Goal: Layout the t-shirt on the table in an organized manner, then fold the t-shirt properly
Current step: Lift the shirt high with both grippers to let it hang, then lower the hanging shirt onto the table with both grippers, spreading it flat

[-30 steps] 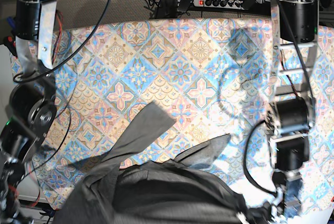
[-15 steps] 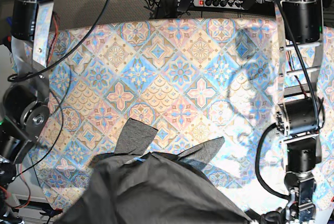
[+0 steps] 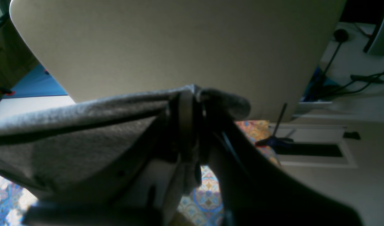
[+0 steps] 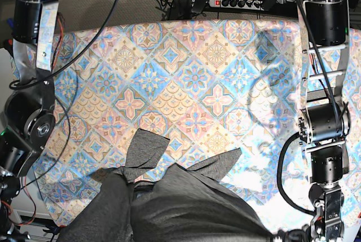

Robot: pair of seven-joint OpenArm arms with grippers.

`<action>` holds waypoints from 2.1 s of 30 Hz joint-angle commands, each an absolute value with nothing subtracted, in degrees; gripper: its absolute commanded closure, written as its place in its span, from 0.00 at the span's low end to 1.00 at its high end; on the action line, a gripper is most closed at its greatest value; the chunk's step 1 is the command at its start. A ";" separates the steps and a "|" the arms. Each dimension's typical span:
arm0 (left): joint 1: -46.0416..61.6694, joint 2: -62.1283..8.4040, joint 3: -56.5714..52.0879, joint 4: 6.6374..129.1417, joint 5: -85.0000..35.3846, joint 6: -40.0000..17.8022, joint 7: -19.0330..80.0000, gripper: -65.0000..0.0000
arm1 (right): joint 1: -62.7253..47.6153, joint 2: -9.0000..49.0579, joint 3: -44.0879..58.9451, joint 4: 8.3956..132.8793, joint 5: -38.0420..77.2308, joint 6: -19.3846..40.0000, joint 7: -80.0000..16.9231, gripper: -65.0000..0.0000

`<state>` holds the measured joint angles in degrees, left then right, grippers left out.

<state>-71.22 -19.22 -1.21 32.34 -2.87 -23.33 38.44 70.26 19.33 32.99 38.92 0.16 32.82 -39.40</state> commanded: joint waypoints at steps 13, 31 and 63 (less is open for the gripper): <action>-52.79 -19.74 -1.54 77.67 -2.95 -22.46 53.14 1.00 | 51.30 20.18 40.66 39.69 0.75 32.13 -38.02 1.00; -16.84 -18.07 -11.91 101.14 -2.95 -22.46 53.14 1.00 | 32.84 15.78 43.30 43.56 0.84 32.40 -38.02 1.00; 22.73 -11.74 -17.63 113.19 -2.95 -22.55 46.64 1.00 | -3.12 7.87 50.77 70.99 16.13 32.48 -38.11 1.00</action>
